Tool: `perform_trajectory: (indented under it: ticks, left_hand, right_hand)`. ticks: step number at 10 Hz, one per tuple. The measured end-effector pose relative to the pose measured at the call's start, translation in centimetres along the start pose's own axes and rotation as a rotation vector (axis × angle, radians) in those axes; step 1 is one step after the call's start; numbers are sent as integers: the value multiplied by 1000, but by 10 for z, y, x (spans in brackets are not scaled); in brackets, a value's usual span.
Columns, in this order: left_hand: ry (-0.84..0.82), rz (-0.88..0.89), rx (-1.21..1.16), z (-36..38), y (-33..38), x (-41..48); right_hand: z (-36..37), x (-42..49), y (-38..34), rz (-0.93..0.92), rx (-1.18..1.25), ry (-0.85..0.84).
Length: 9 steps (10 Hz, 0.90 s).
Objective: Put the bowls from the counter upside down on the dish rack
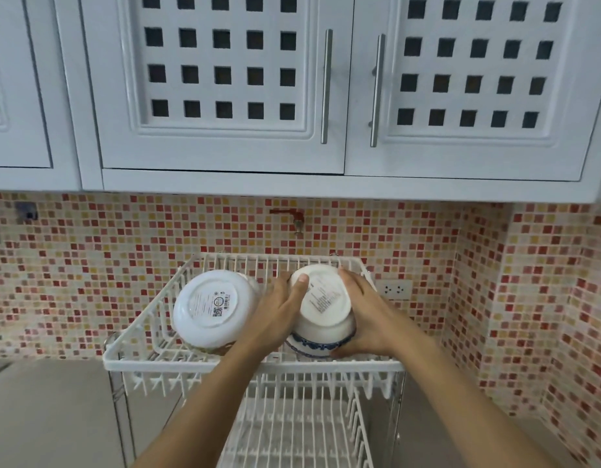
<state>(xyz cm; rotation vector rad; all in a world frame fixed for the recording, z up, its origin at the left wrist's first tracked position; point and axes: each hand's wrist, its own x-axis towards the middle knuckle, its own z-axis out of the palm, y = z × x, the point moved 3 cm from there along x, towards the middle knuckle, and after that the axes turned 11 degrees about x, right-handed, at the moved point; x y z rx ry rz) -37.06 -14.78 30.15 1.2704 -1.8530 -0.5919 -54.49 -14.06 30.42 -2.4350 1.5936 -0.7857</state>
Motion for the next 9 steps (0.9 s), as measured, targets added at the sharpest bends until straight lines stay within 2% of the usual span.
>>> perform_trajectory:
  ticks: [2, 5, 8, 9]
  left_hand:
    - [-6, -3, -7, 1, -6, 1]
    - [30, 14, 116, 0, 8, -4]
    - [25, 22, 444, 5, 3, -3]
    - [51, 58, 480, 1, 7, -7]
  right_hand:
    - [3, -2, 1, 0, -28, 21]
    - [0, 0, -2, -18, -11, 0]
    - [-7, -14, -11, 87, -16, 0]
    - [-11, -20, -20, 87, -13, 45]
